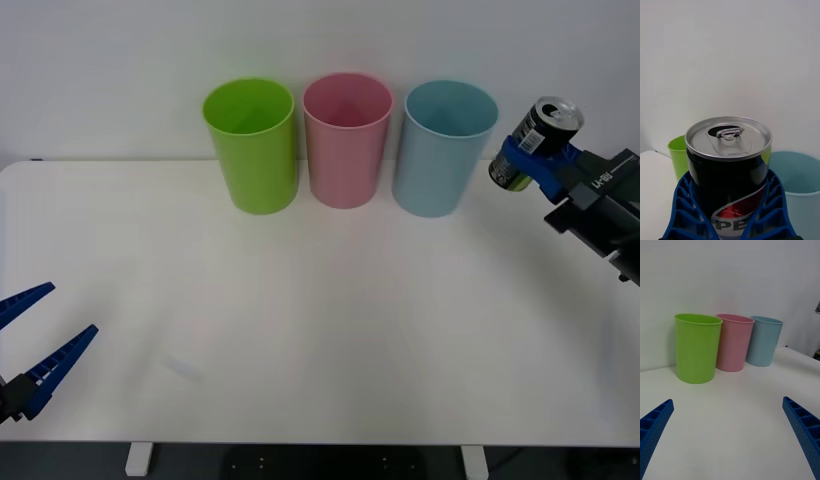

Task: Grasp the object on the table and drop it into the matching bin: aluminum can to the light blue bin, PET bottle to the pink bin.

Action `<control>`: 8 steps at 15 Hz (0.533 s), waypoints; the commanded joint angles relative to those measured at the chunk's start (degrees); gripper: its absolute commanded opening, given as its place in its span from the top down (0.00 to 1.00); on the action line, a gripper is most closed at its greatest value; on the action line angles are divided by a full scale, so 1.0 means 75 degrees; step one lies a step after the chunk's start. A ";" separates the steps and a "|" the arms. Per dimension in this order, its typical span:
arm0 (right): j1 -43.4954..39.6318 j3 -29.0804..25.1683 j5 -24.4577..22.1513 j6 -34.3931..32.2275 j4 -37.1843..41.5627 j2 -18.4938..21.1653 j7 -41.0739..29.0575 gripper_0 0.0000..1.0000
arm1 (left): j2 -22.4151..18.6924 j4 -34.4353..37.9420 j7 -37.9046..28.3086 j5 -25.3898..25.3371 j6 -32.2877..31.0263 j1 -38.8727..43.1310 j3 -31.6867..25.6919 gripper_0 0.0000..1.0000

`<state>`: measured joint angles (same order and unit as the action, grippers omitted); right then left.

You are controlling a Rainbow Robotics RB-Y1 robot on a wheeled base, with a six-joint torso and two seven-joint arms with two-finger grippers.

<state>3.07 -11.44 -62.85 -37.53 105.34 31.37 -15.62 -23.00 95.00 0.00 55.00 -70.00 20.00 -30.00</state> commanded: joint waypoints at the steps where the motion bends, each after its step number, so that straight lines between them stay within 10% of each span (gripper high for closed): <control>1: 0.0891 0.0002 -0.0256 -0.0011 -0.0850 0.0106 -0.0026 1.00 | 0.0000 0.0000 0.0000 0.0000 0.0000 0.0000 0.0000 0.00; 8: 0.3012 0.0048 -0.1358 -0.0081 -0.3124 -0.0199 -0.0026 1.00 | 0.0000 0.0000 0.0000 0.0000 0.0000 0.0000 0.0000 0.00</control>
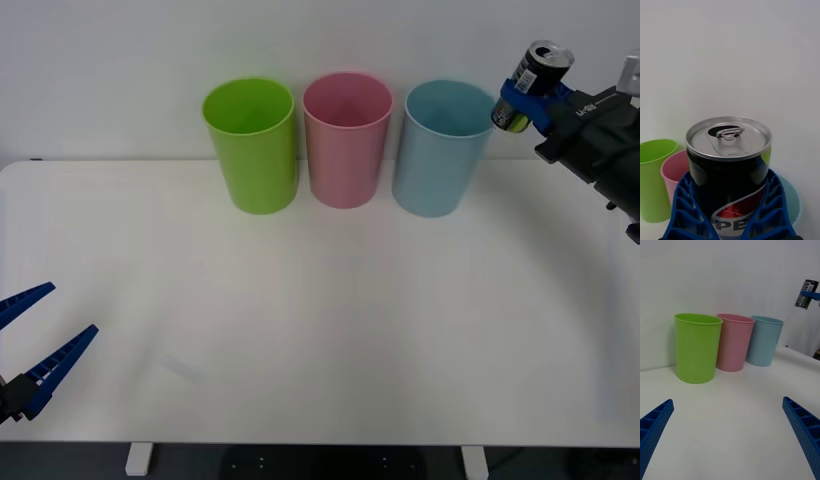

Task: Grasp the object on the table and drop it into the matching bin: aluminum can to the light blue bin, PET bottle to the pink bin.

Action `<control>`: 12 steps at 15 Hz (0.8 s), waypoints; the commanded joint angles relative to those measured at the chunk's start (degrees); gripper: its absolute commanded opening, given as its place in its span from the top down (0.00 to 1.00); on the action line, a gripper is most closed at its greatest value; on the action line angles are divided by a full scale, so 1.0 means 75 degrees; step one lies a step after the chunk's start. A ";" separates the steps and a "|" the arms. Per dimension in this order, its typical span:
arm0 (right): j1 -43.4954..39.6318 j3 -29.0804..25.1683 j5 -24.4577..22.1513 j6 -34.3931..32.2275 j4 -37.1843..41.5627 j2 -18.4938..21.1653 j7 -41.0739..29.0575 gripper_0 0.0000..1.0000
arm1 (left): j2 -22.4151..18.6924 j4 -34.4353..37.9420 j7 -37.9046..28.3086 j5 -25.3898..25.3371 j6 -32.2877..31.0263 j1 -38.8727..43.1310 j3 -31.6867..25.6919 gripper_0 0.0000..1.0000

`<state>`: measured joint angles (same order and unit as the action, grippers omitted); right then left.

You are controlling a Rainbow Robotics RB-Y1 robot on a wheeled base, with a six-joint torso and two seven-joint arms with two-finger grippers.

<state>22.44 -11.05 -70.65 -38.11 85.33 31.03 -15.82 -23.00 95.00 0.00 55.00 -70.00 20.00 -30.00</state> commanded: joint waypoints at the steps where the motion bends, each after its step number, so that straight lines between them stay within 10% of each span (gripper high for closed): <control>1: 0.0746 -0.0004 -0.0529 -0.0004 -0.0807 -0.0247 0.0000 1.00 | 0.0000 0.0000 0.0000 0.0000 0.0000 0.0000 0.0000 0.00; 12: 0.3277 -0.0789 -0.2685 0.0641 -0.3913 -0.1560 0.0293 1.00 | 0.0000 0.0000 0.0000 0.0000 0.0000 0.0000 0.0000 0.00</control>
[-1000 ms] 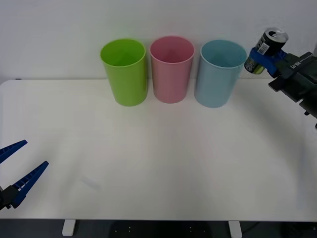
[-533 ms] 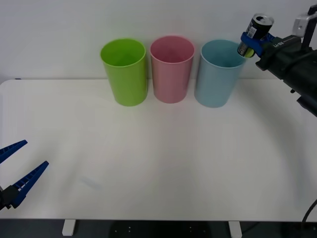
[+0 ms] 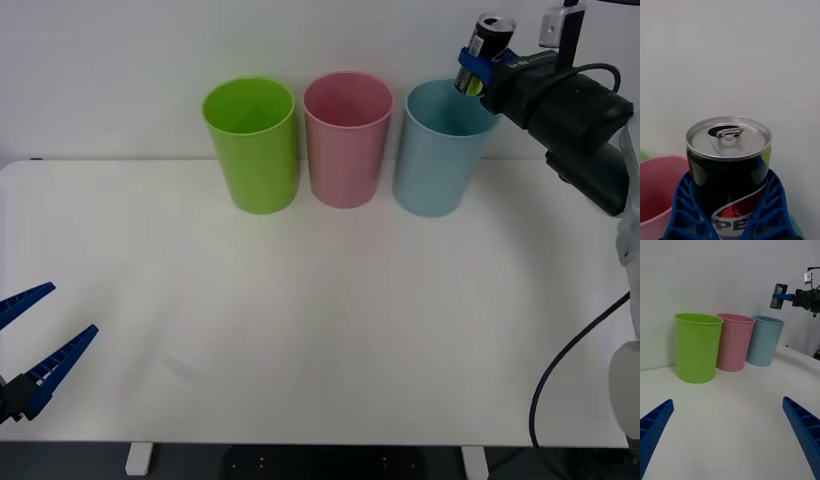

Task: Grasp the object on the table and drop it into the matching bin: aluminum can to the light blue bin, PET bottle to the pink bin.

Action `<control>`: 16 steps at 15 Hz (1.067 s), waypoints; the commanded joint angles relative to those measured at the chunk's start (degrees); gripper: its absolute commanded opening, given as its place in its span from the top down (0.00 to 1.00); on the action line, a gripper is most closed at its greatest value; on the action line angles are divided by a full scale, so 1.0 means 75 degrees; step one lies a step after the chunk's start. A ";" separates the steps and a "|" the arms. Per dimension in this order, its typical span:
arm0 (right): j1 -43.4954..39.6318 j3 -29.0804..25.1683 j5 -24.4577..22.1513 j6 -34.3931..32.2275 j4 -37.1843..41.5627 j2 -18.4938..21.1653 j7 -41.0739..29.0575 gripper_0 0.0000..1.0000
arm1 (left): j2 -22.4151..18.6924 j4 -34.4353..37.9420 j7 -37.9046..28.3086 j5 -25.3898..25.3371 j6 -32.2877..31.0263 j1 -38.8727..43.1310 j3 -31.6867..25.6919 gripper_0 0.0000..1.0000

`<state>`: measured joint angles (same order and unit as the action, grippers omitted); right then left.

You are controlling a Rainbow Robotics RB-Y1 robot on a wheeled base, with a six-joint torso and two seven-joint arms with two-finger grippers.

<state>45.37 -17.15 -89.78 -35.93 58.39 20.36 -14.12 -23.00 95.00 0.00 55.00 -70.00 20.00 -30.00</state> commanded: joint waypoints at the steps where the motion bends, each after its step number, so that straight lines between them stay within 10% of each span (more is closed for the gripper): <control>1: 0.0313 0.0025 -0.0229 0.0525 -0.0426 -0.0230 0.0102 1.00 | 0.0000 0.0000 0.0000 0.0000 0.0000 0.0000 0.0000 0.00; 7: 0.0407 0.0060 -0.0264 0.0560 -0.0543 -0.0289 0.0266 1.00 | 0.0000 0.0000 0.0000 0.0000 0.0000 0.0000 0.0000 0.00; 8: 0.0395 0.0060 -0.0264 0.0560 -0.0543 -0.0289 0.0336 0.38 | 0.0000 0.0000 0.0000 0.0000 0.0000 0.0000 0.0000 0.00; 9: 0.0395 0.0060 -0.0264 0.0560 -0.0543 -0.0289 0.0371 0.00 | 0.0000 0.0000 0.0000 0.0000 0.0000 0.0000 0.0000 0.00; 16: 0.0384 -0.0011 -0.0194 0.0349 -0.0543 -0.0277 0.0535 0.00 | 0.0000 0.0000 0.0000 0.0000 0.0000 0.0000 0.0000 0.00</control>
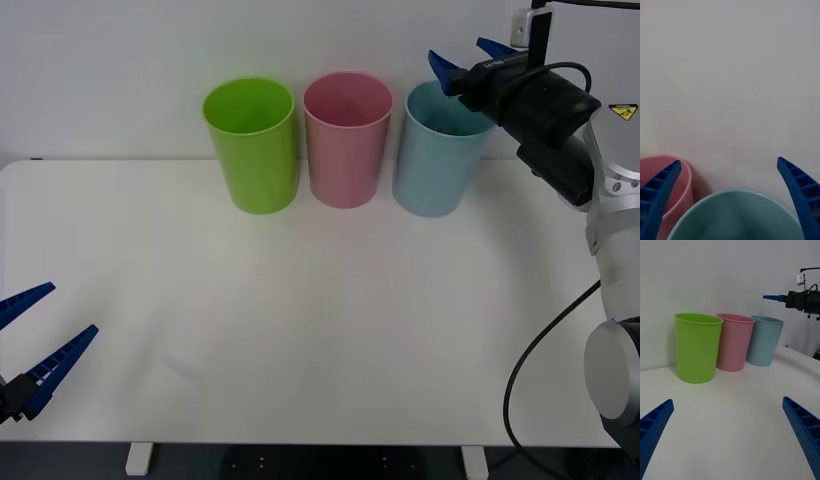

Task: Grasp the object on the table and drop it into the matching bin: aluminum can to the light blue bin, PET bottle to the pink bin.

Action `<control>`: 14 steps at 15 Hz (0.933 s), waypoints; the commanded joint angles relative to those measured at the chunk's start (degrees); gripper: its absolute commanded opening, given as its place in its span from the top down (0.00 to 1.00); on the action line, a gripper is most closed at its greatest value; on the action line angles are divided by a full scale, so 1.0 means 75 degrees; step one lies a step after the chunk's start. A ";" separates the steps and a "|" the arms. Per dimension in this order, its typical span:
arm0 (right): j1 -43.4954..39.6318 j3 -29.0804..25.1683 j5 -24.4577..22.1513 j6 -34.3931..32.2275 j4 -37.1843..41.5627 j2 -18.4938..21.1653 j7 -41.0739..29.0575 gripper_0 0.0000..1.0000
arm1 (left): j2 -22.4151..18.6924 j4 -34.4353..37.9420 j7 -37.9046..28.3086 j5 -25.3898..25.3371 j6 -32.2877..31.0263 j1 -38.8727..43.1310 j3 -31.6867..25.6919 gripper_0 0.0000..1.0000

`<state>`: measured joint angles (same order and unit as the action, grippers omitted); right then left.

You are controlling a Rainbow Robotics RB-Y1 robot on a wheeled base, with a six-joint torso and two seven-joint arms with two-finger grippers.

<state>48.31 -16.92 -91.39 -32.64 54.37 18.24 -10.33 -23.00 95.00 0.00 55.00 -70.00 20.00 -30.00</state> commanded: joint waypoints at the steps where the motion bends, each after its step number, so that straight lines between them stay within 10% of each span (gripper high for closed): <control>1: -0.0008 -0.0076 0.0056 -0.0159 0.0004 -0.0006 0.0041 0.00 | 0.0000 0.0000 0.0000 0.0000 0.0000 0.0000 0.0000 0.00; 14: -0.2281 0.0135 0.1310 -0.1554 0.2547 0.0463 -0.0193 0.00 | 0.0000 0.0000 0.0000 0.0000 0.0000 0.0000 0.0000 0.00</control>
<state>32.65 -16.16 -82.67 -43.29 72.11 21.27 -11.58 -23.00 95.00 0.00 55.00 -70.00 20.00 -30.00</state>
